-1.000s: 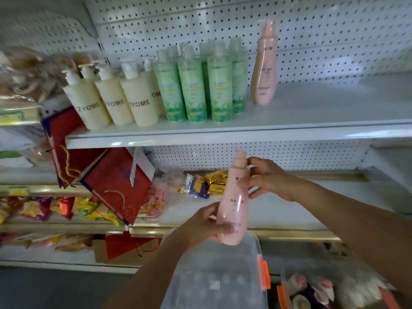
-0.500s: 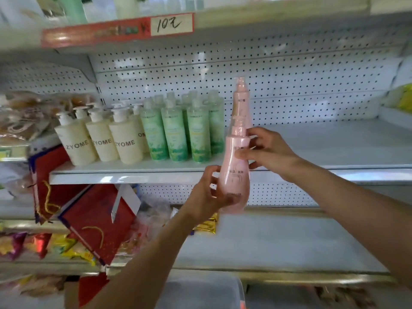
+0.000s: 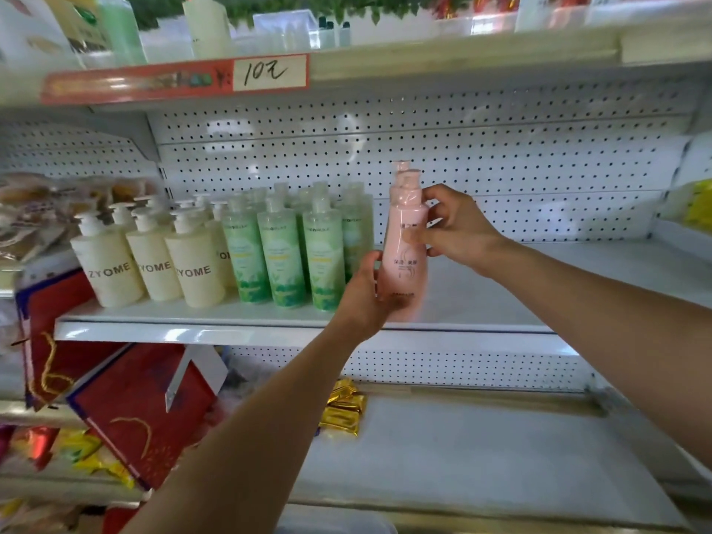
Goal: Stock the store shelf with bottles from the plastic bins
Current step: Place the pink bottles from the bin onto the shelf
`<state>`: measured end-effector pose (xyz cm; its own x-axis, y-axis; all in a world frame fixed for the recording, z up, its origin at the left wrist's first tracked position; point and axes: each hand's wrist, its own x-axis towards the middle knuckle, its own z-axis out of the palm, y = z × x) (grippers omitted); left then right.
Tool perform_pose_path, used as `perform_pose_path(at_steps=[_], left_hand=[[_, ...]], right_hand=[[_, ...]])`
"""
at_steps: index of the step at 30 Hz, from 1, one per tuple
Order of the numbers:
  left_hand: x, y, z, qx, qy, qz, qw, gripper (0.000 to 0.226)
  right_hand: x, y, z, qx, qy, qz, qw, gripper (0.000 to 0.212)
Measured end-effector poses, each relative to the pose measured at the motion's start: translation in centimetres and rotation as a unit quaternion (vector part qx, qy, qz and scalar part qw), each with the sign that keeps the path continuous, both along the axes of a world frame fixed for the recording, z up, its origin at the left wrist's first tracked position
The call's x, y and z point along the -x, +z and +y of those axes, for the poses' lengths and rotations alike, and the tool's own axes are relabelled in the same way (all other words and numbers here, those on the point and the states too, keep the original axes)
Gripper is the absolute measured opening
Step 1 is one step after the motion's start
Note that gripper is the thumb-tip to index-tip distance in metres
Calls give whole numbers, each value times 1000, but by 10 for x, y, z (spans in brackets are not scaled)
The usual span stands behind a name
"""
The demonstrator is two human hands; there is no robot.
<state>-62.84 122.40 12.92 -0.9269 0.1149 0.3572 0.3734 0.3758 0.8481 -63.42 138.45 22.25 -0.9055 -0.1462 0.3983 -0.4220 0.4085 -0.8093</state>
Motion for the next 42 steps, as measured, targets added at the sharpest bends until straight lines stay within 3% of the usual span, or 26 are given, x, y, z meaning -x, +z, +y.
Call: perform_pose_path(at_steps=[22, 32, 35, 38, 42], left_hand=[[41, -6, 20, 70, 100, 5, 993, 74], [28, 3, 30, 125, 171, -20, 977, 70], [16, -1, 26, 143, 173, 1, 975, 57], [-1, -8, 16, 177, 180, 29, 967, 45], [-29, -18, 8, 248, 190, 56, 948, 35]], right_hand=[[64, -4, 2, -63, 13, 8, 998, 42], [44, -15, 1, -93, -35, 15, 995, 64], [30, -29, 16, -152, -65, 23, 986, 63], [10, -46, 35, -245, -108, 78, 960, 45], [-21, -70, 49, -327, -132, 103, 930, 39]])
